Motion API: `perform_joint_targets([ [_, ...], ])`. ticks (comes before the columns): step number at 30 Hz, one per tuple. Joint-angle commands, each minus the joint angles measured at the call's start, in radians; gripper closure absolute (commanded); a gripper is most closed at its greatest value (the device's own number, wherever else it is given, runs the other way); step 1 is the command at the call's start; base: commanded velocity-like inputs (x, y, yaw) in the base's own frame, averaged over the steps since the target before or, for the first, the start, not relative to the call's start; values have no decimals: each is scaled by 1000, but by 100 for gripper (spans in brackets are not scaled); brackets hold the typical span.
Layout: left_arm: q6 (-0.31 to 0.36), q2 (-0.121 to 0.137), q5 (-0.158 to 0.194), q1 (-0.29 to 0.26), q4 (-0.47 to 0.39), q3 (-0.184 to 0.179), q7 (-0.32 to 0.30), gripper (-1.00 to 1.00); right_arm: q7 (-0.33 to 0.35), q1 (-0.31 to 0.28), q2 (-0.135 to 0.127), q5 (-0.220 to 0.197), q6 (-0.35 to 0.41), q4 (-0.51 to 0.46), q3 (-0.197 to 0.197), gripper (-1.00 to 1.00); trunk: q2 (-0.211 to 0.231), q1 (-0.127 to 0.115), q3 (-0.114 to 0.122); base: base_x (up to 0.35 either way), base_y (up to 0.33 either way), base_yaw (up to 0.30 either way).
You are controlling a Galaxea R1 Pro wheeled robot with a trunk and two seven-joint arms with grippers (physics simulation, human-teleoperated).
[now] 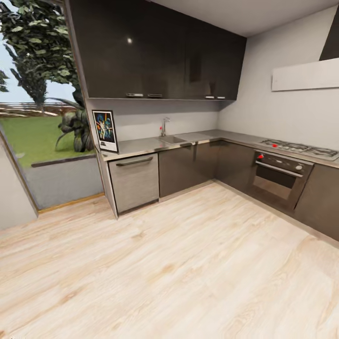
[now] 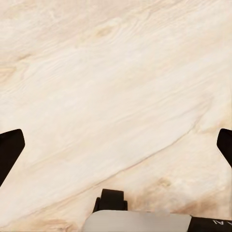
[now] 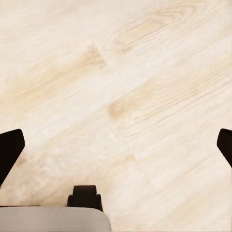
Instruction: Pick up the poster from the kitchen countertop and hang it on one of the wall nails in the kitchen.
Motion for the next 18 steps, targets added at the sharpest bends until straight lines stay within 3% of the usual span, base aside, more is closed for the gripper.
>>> perform_joint_targets([
  [1, -1, 0, 0, 0, -1, 1, 0, -100, -5, -1, 0, 4, -2, 1, 3, -100, 0, 1, -1, 325, -154, 227],
  [18, -1, 1, 0, 0, -1, 1, 0, -100, -2, -1, -4, 5, 1, 1, 4, -100, 0, 1, -2, 322, -160, 29],
])
